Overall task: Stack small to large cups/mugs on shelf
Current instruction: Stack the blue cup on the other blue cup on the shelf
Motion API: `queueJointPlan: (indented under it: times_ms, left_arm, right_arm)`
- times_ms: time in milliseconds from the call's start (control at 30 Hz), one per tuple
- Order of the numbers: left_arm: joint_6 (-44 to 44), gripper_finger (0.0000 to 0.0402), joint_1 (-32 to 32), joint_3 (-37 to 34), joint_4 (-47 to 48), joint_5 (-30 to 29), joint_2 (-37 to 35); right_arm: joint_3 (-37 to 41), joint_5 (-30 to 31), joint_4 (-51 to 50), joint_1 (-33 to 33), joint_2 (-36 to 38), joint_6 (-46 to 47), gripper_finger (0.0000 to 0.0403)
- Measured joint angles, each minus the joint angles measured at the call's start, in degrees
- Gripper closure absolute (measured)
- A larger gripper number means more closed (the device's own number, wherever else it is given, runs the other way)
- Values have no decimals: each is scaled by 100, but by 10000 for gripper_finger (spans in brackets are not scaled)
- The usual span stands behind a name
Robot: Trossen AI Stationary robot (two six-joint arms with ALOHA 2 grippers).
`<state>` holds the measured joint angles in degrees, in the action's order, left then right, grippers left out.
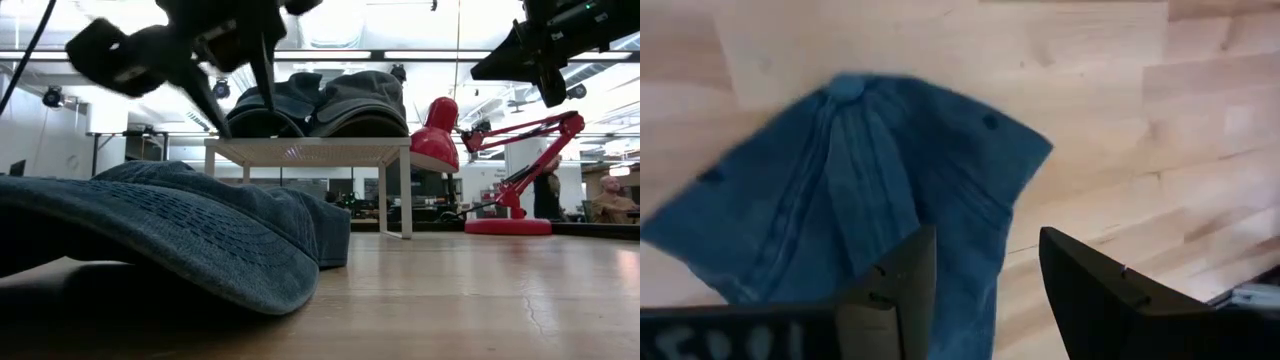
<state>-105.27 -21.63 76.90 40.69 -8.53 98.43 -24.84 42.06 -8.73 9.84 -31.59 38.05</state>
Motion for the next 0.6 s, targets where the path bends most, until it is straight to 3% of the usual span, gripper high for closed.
queueJointPlan:
  times_ms: [267, 600]
  left_arm:
    - [-984, 232, -236, -260, -214, -23, 0]
    - [-1294, 249, -275, -282, -137, -52, 265]
  right_arm:
    - [-2, 0, 0, -2, 2, -528, 374]
    - [-2, 0, 1, 0, 2, -521, 374]
